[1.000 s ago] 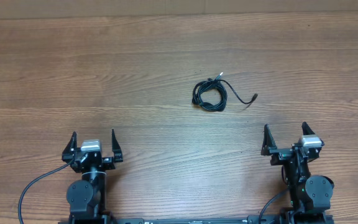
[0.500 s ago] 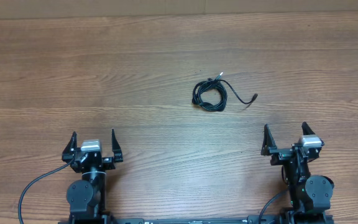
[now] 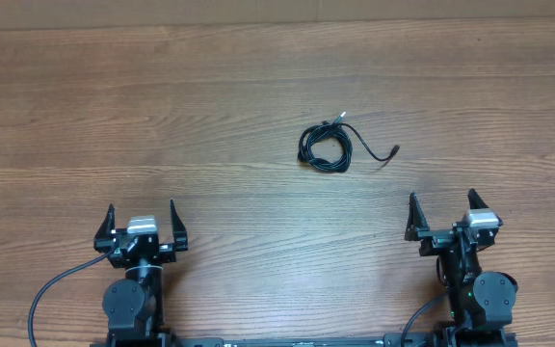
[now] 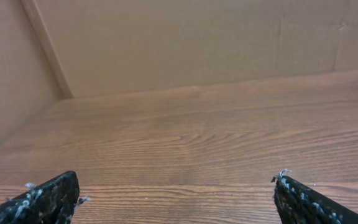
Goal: Untangle cables
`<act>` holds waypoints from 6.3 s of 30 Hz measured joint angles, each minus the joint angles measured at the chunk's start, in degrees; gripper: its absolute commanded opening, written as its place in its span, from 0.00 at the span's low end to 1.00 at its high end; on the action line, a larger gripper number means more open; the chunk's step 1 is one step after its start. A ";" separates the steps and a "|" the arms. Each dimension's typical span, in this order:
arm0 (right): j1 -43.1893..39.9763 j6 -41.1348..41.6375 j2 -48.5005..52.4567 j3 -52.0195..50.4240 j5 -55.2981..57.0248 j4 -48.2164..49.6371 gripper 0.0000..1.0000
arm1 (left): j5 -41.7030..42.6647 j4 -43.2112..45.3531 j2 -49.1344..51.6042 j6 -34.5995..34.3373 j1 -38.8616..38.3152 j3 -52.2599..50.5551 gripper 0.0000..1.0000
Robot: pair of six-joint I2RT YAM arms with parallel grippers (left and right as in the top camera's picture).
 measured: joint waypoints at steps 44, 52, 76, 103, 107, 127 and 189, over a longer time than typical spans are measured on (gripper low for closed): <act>0.00 -0.02 0.00 0.00 0.02 0.02 1.00 | 35.76 -20.15 31.89 -24.24 -0.07 33.11 1.00; 0.00 -0.02 0.00 0.00 0.02 0.02 1.00 | 36.41 -36.68 48.81 -19.52 -5.07 51.28 1.00; 0.00 0.00 0.00 0.00 0.02 0.00 1.00 | 12.39 -41.13 83.41 -13.92 -31.63 81.37 1.00; 0.00 -0.02 0.00 0.00 0.00 0.00 1.00 | 11.58 -24.41 108.50 -14.16 -31.63 81.37 0.88; 0.00 -0.04 0.00 0.00 0.00 0.00 1.00 | 11.45 -22.29 111.30 -14.14 -31.63 81.37 0.83; 0.00 -0.02 0.00 0.00 0.02 0.00 1.00 | 11.47 -18.99 120.41 -18.58 -31.58 81.68 0.04; 0.00 0.00 0.00 0.00 0.02 0.02 1.00 | 14.49 -50.10 107.58 -90.97 -31.19 69.24 0.89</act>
